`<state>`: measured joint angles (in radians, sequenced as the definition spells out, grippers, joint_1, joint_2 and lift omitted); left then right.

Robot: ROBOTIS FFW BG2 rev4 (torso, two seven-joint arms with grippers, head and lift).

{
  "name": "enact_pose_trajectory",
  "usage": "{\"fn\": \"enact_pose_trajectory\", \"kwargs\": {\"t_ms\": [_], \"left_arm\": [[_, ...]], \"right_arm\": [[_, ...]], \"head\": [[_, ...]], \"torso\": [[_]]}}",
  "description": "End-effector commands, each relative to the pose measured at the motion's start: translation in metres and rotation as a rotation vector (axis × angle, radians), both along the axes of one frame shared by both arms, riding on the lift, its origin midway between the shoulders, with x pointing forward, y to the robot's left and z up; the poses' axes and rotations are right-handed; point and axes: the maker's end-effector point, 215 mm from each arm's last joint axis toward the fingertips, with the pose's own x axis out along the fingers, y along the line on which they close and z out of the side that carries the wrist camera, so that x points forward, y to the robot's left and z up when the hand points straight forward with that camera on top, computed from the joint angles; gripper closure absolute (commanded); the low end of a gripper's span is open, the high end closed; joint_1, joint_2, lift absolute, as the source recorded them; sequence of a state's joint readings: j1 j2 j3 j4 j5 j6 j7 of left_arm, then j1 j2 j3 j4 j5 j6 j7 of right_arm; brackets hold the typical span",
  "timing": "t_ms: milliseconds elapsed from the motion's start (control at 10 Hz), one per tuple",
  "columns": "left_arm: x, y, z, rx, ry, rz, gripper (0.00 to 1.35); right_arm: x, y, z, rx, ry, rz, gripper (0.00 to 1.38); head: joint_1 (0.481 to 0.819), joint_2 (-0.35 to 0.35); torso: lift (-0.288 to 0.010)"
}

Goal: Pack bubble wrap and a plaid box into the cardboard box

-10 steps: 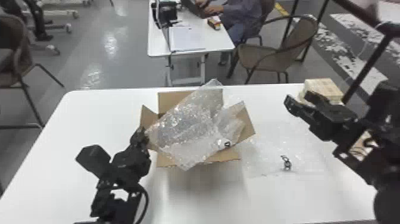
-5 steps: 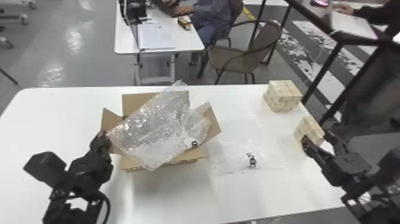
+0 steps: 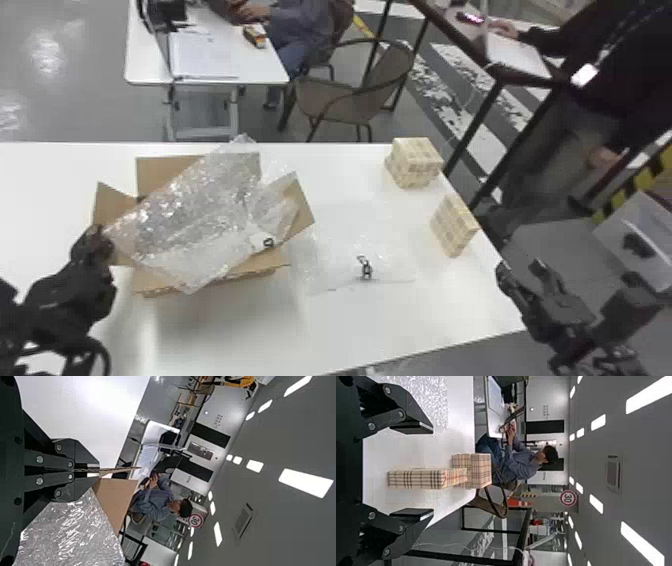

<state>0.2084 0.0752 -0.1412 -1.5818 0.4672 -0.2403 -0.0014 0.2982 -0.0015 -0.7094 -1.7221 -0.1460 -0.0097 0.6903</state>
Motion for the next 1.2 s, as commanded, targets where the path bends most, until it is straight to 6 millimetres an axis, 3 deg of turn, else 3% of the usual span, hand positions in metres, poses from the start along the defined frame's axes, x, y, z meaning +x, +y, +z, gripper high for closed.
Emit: {"fn": "enact_pose_trajectory", "kwargs": {"t_ms": [0,200,400,900,1100], "left_arm": [[0.0,0.0,0.0,-0.002,-0.001,0.001,1.19],[-0.001,0.0,-0.001,-0.005,-0.001,0.0,1.19],[-0.001,0.0,0.001,-0.009,-0.005,0.0,1.19],[-0.001,-0.005,-0.001,-0.019,-0.005,-0.011,1.19],[-0.001,-0.005,-0.001,-0.023,-0.007,-0.008,1.19]], "right_arm": [[-0.003,-0.019,-0.015,0.021,0.027,-0.044,0.52],[0.011,-0.019,-0.042,0.054,0.08,-0.053,0.52],[0.036,-0.016,-0.056,0.085,0.098,-0.056,0.52],[0.088,-0.018,-0.063,0.076,0.142,-0.033,0.52],[0.1,-0.023,-0.063,0.083,0.164,-0.029,0.51]], "head": [[0.695,-0.326],[0.695,-0.349],[0.695,-0.346],[0.695,-0.325],[0.695,-0.324]], "torso": [[-0.095],[-0.095],[-0.095],[-0.095],[-0.095]]}}
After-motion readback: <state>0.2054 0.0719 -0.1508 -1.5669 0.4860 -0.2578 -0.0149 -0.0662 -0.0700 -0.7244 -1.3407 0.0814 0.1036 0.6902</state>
